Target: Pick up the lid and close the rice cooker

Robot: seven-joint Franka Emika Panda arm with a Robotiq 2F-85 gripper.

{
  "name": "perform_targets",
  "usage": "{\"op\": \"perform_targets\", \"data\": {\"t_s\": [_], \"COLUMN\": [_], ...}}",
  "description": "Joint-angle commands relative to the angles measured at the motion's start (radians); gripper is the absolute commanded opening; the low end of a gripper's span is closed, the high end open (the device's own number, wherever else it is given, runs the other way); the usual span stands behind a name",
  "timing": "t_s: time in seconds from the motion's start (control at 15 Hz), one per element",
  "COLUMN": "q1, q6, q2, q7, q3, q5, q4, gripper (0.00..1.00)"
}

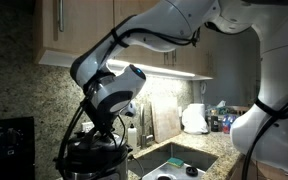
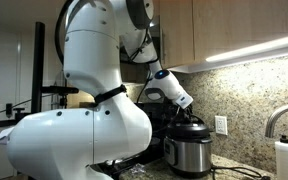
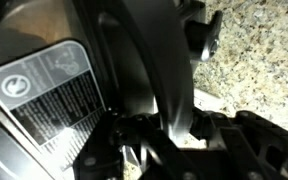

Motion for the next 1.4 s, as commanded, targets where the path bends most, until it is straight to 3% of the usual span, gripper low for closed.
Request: {"op": "perform_targets", "data": {"t_s": [0.0,0.33,0.93,1.33], "q1": [0.011,0.048,0.044,0.076], "q6": [0.001,0.001,0.001,-0.001], "q2": [-0.091,-0.083,-0.018,-0.173], "q7": [0.04,0.066,0.0,0.097], "q3": [-0.034,-0.057,-0.051,-0.142], "q5": [0.106,0.179,0.139,0.248], "q4": [0.079,0.089,0.043,0.124], "gripper": [0.0,0.0,0.01,0.01]}}
